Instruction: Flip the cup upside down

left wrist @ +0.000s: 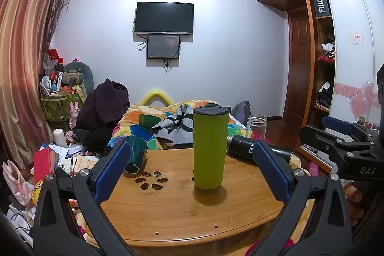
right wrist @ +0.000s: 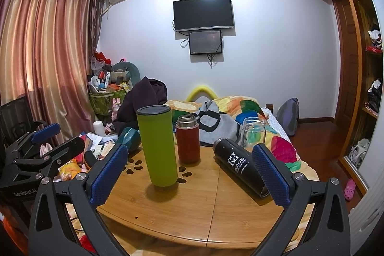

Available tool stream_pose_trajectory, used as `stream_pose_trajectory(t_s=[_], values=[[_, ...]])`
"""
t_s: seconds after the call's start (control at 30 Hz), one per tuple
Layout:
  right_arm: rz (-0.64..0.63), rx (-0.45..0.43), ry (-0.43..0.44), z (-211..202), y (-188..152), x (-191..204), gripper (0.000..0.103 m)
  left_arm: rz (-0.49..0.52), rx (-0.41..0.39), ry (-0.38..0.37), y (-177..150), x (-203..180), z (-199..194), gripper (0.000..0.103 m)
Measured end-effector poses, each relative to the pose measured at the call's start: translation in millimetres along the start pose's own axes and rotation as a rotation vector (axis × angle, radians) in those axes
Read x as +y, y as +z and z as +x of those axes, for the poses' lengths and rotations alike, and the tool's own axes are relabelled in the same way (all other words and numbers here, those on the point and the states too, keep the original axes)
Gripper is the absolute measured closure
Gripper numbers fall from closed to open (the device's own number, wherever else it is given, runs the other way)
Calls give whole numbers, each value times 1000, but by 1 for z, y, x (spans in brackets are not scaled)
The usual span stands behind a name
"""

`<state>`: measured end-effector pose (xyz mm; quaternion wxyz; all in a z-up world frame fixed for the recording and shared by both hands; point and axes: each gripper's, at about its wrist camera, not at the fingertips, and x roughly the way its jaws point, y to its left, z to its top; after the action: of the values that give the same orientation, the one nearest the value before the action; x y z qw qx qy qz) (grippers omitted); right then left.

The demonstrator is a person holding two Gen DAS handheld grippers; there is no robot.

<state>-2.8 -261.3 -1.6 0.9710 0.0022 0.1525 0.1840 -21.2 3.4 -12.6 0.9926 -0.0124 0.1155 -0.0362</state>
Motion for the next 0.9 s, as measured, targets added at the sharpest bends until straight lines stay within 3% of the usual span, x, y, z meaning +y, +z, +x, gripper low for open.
stream_pose_trajectory(t_s=[0.9], values=[[5, -6, 3, -2, 2, 0, 0, -5, -13, 4, 4, 3, -5, 0]])
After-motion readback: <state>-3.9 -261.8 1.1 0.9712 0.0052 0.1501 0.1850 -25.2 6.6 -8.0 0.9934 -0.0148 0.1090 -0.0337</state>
